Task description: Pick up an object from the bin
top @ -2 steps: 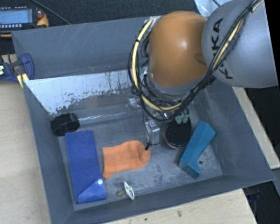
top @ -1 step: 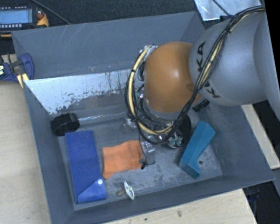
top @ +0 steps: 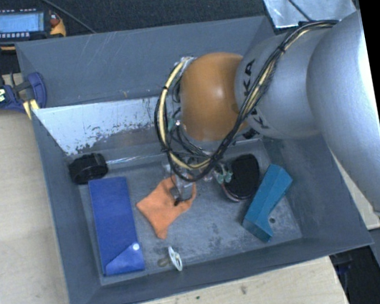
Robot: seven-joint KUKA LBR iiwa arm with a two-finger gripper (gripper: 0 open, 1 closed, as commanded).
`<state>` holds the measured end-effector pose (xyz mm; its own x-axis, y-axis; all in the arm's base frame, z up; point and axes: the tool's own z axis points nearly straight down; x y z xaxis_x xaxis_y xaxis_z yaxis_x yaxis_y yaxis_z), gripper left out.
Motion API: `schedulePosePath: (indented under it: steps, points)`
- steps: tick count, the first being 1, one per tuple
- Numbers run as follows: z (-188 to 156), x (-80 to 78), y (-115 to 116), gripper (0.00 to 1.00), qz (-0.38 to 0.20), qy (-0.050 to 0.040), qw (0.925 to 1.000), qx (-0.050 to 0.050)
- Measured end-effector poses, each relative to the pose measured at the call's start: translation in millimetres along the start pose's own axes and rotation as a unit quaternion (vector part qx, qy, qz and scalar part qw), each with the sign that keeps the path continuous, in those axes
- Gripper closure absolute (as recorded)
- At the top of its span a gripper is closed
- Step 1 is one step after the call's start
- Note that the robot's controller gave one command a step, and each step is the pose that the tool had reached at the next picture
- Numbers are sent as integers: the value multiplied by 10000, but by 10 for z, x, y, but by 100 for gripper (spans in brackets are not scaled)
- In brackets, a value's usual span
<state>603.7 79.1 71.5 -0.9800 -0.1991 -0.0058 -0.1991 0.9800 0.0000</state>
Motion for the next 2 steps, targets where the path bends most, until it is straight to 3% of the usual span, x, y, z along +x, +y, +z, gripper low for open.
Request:
schedulePosePath:
  steps: [2]
  points:
    - [0,0,0,100,7,1,10000,-2]
